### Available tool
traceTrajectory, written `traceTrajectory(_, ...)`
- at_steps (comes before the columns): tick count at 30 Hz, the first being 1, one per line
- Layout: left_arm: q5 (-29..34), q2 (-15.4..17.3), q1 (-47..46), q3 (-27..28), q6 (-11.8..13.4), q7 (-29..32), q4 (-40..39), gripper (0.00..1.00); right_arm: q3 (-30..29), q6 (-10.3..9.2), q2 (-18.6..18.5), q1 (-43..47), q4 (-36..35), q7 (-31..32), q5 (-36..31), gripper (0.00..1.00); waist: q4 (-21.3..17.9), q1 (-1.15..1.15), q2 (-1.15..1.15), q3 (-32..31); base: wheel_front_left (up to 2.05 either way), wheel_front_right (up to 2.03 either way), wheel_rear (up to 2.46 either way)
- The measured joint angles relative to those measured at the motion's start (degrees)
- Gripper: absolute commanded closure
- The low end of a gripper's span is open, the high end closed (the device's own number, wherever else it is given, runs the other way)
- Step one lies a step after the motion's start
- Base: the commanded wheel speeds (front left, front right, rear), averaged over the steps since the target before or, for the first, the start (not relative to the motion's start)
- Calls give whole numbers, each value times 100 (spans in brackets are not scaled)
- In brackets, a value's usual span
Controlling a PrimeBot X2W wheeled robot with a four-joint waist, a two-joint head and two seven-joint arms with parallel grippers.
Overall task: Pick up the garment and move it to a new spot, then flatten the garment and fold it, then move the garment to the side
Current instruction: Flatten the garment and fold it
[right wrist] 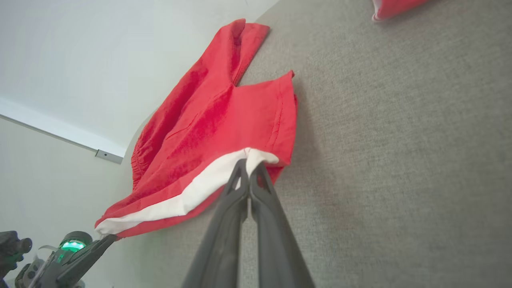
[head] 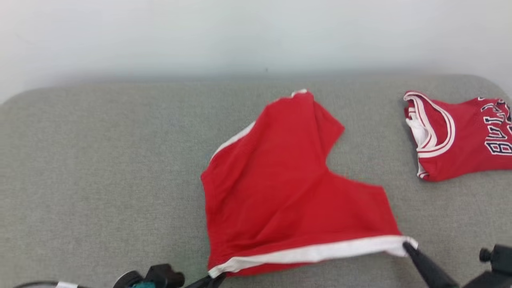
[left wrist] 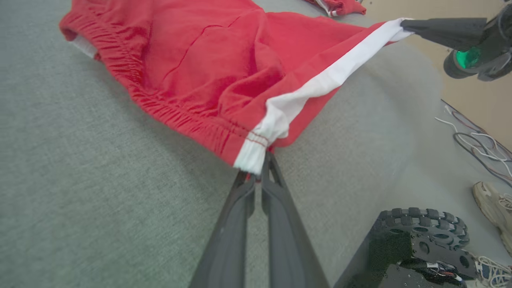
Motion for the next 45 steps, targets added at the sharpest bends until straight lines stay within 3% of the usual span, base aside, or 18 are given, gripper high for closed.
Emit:
traceTrajectory(9,812,461,687,750,27,-4,181,100,169,0,-334,969,-892,42,233,100,62,1,1,-322,0,0,0)
traceTrajectory(15,940,442,1168,1160,204,-3,-33,100,192,0,-263,1276,-1141,40,389,100,43,2,1,-284,0,0,0)
traceTrajectory(20,984,347,1444,1627,179,-4,-266,100,-114,0,-121,1267,-968,15,94,100,44,2,2,-387,0,0,0)
traceTrajectory(27,1137,315,1452,1957,60,-4,-485,100,-619,0,-69,658,-772,1,-450,100,68,2,2,-385,0,0,0)
traceTrajectory(39,1046,-97,1289,2376,-113,-4,-382,100,-666,0,131,196,-515,89,-545,100,283,2,2,-266,0,0,0)
traceTrajectory(45,891,30,82,2362,-189,224,-443,100,-848,0,158,-1023,-182,322,-806,100,222,2,2,-86,0,0,0)
